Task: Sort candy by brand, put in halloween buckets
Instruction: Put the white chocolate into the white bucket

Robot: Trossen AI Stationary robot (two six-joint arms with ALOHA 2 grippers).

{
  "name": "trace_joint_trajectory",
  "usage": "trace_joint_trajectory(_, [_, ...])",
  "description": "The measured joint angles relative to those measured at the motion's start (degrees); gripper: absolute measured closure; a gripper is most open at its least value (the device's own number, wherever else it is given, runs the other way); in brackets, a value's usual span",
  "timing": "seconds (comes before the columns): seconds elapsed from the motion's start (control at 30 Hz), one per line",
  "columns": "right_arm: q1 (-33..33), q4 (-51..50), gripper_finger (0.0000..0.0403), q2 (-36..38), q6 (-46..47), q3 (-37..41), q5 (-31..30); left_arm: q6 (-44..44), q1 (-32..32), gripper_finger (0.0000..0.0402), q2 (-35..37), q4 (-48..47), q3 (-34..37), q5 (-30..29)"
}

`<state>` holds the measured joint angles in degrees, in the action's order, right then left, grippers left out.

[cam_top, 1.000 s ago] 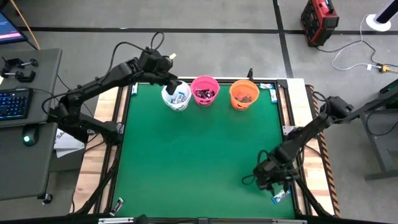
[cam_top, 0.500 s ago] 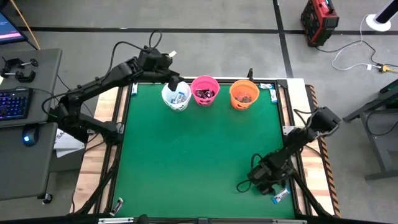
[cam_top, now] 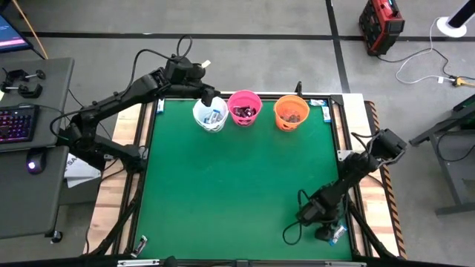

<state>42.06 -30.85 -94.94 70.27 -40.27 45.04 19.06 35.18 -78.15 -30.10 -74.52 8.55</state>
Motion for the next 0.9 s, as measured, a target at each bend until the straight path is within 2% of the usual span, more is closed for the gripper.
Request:
trace_joint_trajectory(0.13, [1.03, -1.54, 0.0162, 0.0, -10.78, -2.86, -0.86, 0.36, 0.0, 0.0213, 0.0, -0.01, -0.02, 0.0])
trace_joint_trajectory(0.37, [5.62, -9.08, 0.0163, 0.0, -25.52, -5.04, -7.77, 0.42, 0.0, 0.0213, 0.0, -0.08, -0.02, 0.01])
trace_joint_trajectory(0.77, [12.64, -8.46, 0.0165, 0.39, -26.32, -5.12, -18.75, 0.56, 0.0, 0.0213, 0.0, -0.1, -0.02, 0.01])
trace_joint_trajectory(0.9, [13.07, -9.63, 0.0202, 0.36, -27.59, -5.14, -21.29, 1.39, 0.0, 0.0213, 0.0, -0.1, -0.02, 0.01])
